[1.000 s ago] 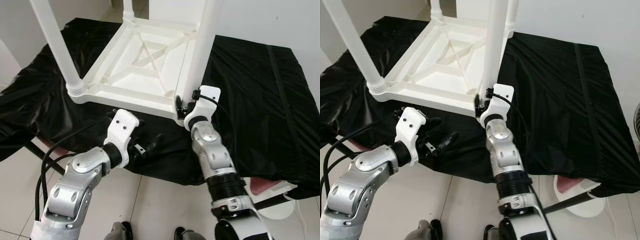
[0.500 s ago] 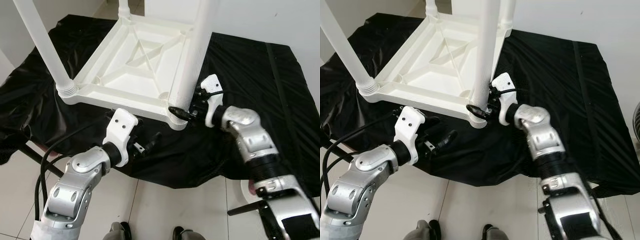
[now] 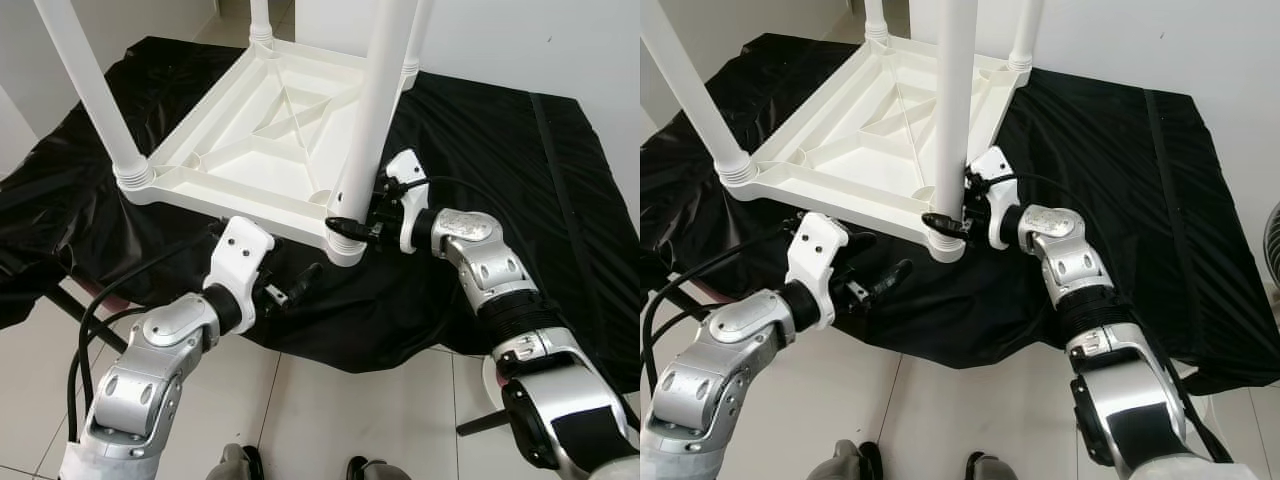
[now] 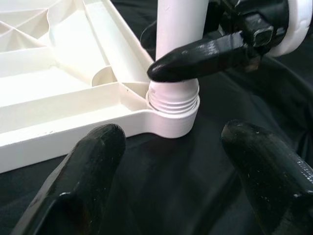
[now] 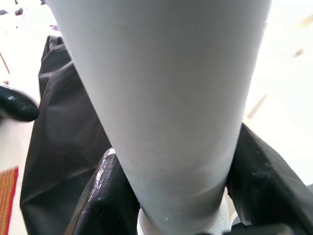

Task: Building children table

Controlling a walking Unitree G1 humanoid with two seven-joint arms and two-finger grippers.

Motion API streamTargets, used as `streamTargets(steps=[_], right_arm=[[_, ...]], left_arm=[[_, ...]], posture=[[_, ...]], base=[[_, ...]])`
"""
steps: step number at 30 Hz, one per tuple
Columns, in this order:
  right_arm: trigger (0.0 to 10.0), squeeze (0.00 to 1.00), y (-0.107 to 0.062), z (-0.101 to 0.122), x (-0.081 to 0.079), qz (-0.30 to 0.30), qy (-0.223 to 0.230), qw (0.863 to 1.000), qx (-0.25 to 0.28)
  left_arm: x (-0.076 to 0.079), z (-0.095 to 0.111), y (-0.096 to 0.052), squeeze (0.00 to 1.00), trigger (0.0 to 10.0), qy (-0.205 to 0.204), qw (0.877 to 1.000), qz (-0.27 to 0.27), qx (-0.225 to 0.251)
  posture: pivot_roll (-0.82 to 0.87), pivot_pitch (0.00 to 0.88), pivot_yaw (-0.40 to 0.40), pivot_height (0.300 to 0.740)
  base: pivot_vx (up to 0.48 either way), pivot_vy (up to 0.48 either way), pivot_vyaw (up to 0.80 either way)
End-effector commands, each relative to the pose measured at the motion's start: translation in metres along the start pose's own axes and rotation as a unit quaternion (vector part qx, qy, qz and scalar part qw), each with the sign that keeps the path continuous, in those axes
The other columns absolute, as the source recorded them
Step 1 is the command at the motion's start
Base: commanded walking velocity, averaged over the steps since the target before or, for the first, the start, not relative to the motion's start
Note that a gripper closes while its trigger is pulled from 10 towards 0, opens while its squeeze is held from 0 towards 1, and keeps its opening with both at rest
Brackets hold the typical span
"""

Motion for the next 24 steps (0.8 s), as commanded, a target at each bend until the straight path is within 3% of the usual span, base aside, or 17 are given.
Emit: streamTargets(steps=[1,4,7,8,10,11,12,13,14,15,16,17,18,19,22,24], right_arm=[[0.0,0.0,0.0,-0.01,0.0,-0.039,0.027,0.999,-0.012],[0.0,0.0,-0.001,-0.017,0.001,-0.067,0.046,0.996,-0.024],[0.0,0.0,-0.005,-0.031,0.004,-0.149,0.068,0.985,-0.06],[0.0,0.0,-0.005,-0.031,0.004,-0.149,0.068,0.985,-0.06],[0.0,0.0,-0.014,-0.044,0.011,-0.245,0.087,0.96,-0.104],[0.0,0.0,-0.014,-0.044,0.011,-0.245,0.087,0.96,-0.104],[0.0,0.0,-0.019,-0.048,0.012,-0.289,0.105,0.944,-0.121],[0.0,0.0,-0.019,-0.048,0.012,-0.289,0.105,0.944,-0.121],[0.0,0.0,-0.026,-0.051,0.014,-0.335,0.113,0.925,-0.136],[0.0,0.0,-0.034,-0.053,0.016,-0.393,0.133,0.898,-0.146],[0.0,0.0,-0.034,-0.053,0.016,-0.393,0.133,0.898,-0.146],[0.0,0.0,-0.042,-0.053,0.018,-0.44,0.149,0.873,-0.151],[0.0,0.0,-0.048,-0.052,0.018,-0.503,0.181,0.832,-0.148],[0.0,0.0,-0.048,-0.052,0.018,-0.503,0.181,0.832,-0.148],[0.0,0.0,-0.046,-0.047,0.016,-0.529,0.202,0.812,-0.138],[0.0,0.0,-0.043,-0.045,0.016,-0.528,0.206,0.812,-0.138]], left_arm=[[0.0,-0.002,-0.002,0.0,10.0,-0.004,1.0,0.011,-0.003],[0.001,-0.002,-0.001,0.0,10.0,-0.004,1.0,0.01,-0.003],[0.001,-0.003,-0.001,0.0,10.0,-0.005,1.0,0.008,-0.003],[0.001,-0.003,-0.001,0.0,10.0,-0.005,1.0,0.008,-0.003],[0.002,-0.003,0.0,0.0,10.0,-0.006,1.0,0.007,-0.004],[0.002,-0.003,0.0,0.0,10.0,-0.006,1.0,0.007,-0.004],[0.002,-0.003,0.0,0.0,10.0,-0.006,1.0,0.006,-0.004],[0.002,-0.003,0.0,0.0,10.0,-0.006,1.0,0.006,-0.004],[0.002,-0.003,0.0,0.0,10.0,-0.006,1.0,0.005,-0.004],[0.002,-0.003,0.001,0.0,10.0,-0.007,1.0,0.005,-0.004],[0.002,-0.003,0.001,0.0,10.0,-0.007,1.0,0.005,-0.004],[0.002,-0.003,0.001,0.0,10.0,-0.007,1.0,0.004,-0.003],[0.003,-0.003,0.002,0.0,10.0,-0.008,1.0,0.003,-0.003],[0.003,-0.003,0.002,0.0,10.0,-0.008,1.0,0.003,-0.003],[0.003,-0.003,0.003,0.0,10.0,-0.008,1.0,0.001,-0.003],[0.003,-0.003,0.003,0.0,10.0,-0.008,1.0,0.001,-0.003]], posture=[[-0.01,0.183,0.009,0.74],[-0.01,0.184,0.01,0.74],[-0.02,0.187,0.012,0.74],[-0.02,0.187,0.012,0.74],[-0.02,0.188,0.012,0.74],[-0.02,0.188,0.012,0.74],[-0.03,0.19,0.013,0.74],[-0.03,0.19,0.013,0.74],[-0.03,0.19,0.013,0.74],[-0.03,0.189,0.013,0.74],[-0.03,0.189,0.013,0.74],[-0.03,0.189,0.013,0.74],[-0.04,0.188,0.012,0.74],[-0.04,0.188,0.012,0.74],[-0.04,0.189,0.016,0.74],[-0.04,0.189,0.016,0.74]], base=[[0.0,0.0,0.0],[0.0,0.0,0.0],[0.0,0.0,0.0],[0.0,0.0,0.0],[0.0,0.0,0.0],[0.0,0.0,0.0],[0.0,0.0,0.0],[0.0,0.0,0.0],[0.0,0.0,0.0],[0.0,0.0,0.0],[0.0,0.0,0.0],[0.0,0.0,0.0],[0.0,0.0,0.0],[0.0,0.0,0.0],[0.0,0.0,0.0],[0.0,0.0,0.0]])
Point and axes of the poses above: a point about 5 cm out from each wrist's last joint towards the gripper, its own y axis pointing out of the wrist towards the gripper, its own z axis along the axis of the wrist's last joint, x = y × z, the point moved 4 cm from there along y, pointing out of the wrist towards the gripper, and after that the axes turned 12 degrees about -y, right-handed, at the moved point
